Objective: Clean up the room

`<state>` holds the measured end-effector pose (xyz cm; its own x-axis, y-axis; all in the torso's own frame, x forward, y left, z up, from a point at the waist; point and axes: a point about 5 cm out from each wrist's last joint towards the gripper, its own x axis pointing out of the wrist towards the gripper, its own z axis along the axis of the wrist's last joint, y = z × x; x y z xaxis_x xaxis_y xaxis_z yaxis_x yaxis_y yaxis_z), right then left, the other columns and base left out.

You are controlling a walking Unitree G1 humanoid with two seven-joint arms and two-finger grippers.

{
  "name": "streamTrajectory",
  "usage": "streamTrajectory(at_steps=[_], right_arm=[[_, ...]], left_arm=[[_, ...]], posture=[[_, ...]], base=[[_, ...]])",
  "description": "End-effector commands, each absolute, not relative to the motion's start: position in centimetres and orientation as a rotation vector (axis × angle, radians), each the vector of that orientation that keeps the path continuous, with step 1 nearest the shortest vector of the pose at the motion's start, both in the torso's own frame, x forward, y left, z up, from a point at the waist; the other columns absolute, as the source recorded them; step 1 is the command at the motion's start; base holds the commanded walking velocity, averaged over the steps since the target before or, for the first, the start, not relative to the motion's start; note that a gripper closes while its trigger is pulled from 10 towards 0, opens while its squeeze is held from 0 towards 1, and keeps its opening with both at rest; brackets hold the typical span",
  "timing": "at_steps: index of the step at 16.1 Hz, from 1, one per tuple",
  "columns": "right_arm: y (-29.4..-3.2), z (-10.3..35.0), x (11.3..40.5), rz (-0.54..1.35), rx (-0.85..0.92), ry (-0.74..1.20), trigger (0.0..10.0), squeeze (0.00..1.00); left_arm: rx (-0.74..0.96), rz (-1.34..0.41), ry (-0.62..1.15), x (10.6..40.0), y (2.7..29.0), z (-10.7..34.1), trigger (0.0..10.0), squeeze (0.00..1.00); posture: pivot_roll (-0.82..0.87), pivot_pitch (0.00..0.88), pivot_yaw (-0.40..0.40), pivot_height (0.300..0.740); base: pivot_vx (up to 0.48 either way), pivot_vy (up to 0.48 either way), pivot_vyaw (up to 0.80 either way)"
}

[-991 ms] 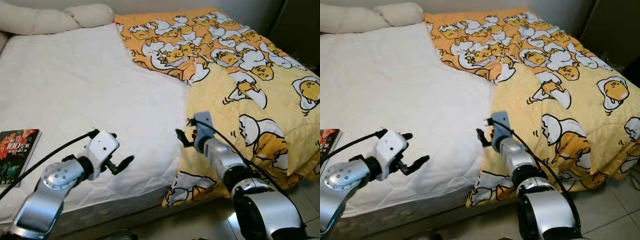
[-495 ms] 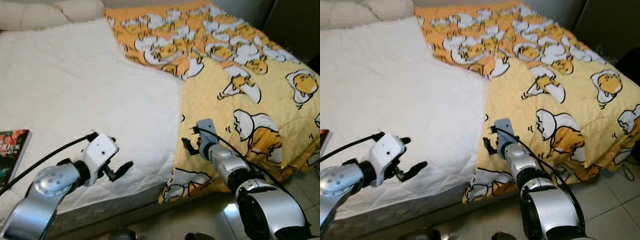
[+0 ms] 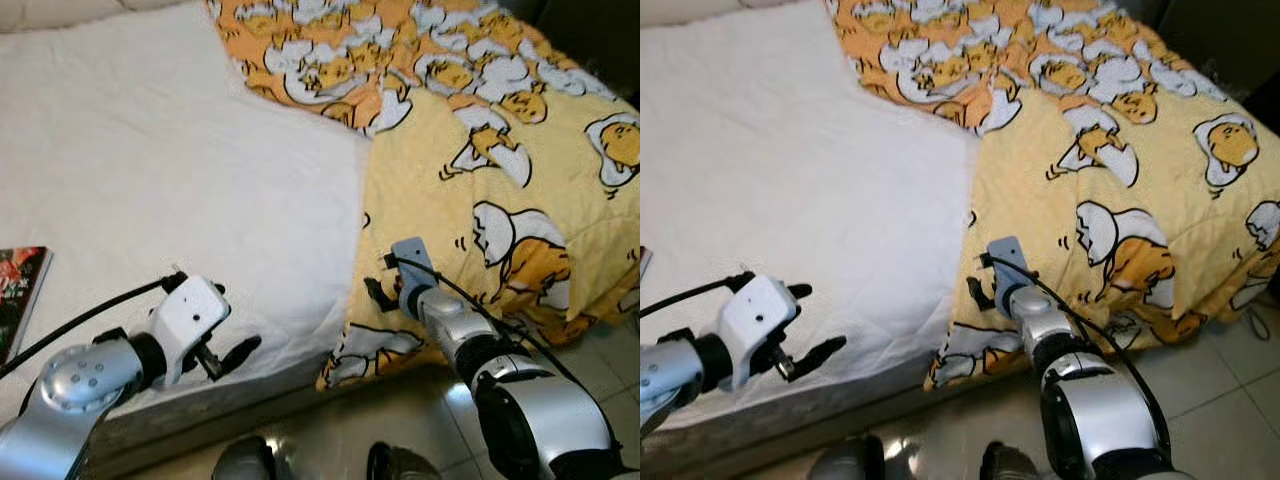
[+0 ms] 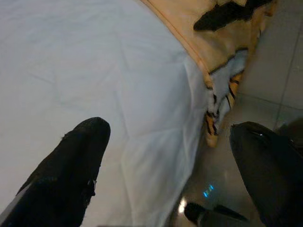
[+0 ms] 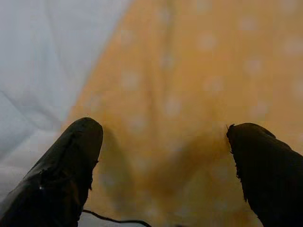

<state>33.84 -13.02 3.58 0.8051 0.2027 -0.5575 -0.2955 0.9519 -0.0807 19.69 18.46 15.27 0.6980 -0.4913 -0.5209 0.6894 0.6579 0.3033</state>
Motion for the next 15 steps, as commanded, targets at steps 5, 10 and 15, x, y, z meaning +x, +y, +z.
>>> streamTrajectory(at_steps=[5, 10, 15], right_arm=[[-13.7, 2.6, 33.1, 0.248, -0.231, 0.611, 7.6, 0.0], [-14.3, 3.0, 33.4, 0.223, -0.248, 0.604, 2.4, 0.0], [-14.6, 3.3, 33.7, 0.225, -0.26, 0.598, 0.7, 0.0]], left_arm=[[0.51, -0.686, 0.451, 18.1, 18.6, 16.1, 10.0, 0.0], [0.501, -0.692, 0.466, 17.0, 18.0, 16.4, 10.0, 0.0], [0.489, -0.682, 0.477, 16.6, 17.8, 16.5, 10.0, 0.0]], posture=[[0.31, 0.262, -0.001, 0.74], [0.3, 0.277, -0.013, 0.74], [0.3, 0.277, -0.028, 0.74]], base=[[0.0, 0.0, 0.0], [0.0, 0.0, 0.0], [0.0, 0.0, 0.0]])
